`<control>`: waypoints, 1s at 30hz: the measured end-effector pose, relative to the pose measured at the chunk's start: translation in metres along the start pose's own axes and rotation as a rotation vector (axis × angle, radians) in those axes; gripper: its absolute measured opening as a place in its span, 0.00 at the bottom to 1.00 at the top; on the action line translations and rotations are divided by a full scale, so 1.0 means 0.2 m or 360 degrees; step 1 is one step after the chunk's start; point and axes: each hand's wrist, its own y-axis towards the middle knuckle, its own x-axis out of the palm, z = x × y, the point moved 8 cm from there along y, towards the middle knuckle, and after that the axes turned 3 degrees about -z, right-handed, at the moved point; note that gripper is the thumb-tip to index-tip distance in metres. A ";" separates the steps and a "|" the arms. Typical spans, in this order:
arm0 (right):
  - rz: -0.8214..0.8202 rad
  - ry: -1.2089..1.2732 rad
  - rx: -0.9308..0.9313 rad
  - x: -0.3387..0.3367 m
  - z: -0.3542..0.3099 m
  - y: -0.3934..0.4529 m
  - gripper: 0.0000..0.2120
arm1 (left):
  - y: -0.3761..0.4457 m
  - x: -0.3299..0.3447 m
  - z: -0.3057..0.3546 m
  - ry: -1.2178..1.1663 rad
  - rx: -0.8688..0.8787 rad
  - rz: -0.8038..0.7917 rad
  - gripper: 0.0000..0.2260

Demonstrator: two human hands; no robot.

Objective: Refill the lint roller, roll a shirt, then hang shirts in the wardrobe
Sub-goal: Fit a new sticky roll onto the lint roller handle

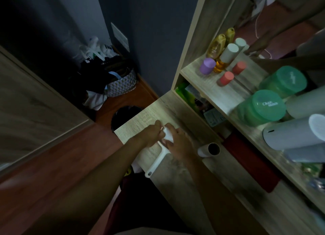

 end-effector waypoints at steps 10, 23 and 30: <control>-0.0193 0.0537 0.0188 0.01 -0.05 0.01 0.28 | -0.03 -0.05 0.04 0.0220 0.0055 0.0243 0.16; -0.0124 0.1129 0.0404 -0.01 -0.04 0.03 0.24 | 0.00 -0.14 0.17 0.0450 0.0284 0.0061 0.16; 0.0136 0.1631 0.0425 -0.11 -0.08 0.03 0.15 | 0.07 -0.21 0.25 0.0512 0.0427 -0.0049 0.18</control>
